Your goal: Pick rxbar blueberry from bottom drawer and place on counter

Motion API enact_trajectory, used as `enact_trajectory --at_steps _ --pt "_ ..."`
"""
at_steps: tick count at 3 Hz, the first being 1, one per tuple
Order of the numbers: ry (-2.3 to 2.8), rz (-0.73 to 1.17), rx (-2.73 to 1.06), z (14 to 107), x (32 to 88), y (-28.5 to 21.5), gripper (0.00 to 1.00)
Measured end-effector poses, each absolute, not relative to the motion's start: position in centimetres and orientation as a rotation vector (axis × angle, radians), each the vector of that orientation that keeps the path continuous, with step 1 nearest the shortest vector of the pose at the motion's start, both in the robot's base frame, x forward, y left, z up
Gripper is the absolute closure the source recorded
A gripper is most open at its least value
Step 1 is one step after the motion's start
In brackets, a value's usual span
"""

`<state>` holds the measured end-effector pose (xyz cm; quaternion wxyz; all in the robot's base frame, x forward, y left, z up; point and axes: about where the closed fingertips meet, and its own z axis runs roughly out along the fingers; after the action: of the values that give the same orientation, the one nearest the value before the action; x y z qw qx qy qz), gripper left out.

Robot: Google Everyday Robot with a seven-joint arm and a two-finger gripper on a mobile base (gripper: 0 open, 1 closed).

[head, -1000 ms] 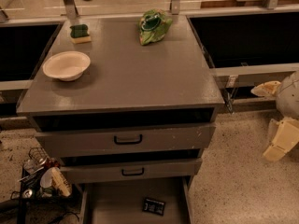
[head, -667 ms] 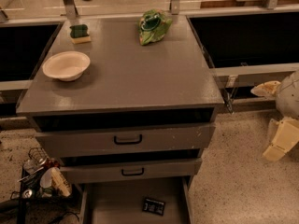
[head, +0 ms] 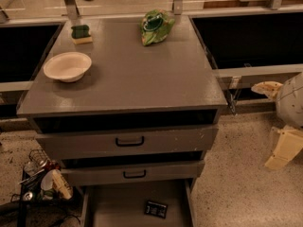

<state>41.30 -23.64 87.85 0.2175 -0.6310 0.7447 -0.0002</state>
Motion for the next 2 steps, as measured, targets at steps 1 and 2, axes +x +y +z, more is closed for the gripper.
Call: enact_trajectory --at_steps 1,2 --pt "2.060 -0.002 -1.745 87.9 41.3 -23.6 0.00" --pt "2.047 0.073 -1.742 85.5 40.7 -23.4 0.00"
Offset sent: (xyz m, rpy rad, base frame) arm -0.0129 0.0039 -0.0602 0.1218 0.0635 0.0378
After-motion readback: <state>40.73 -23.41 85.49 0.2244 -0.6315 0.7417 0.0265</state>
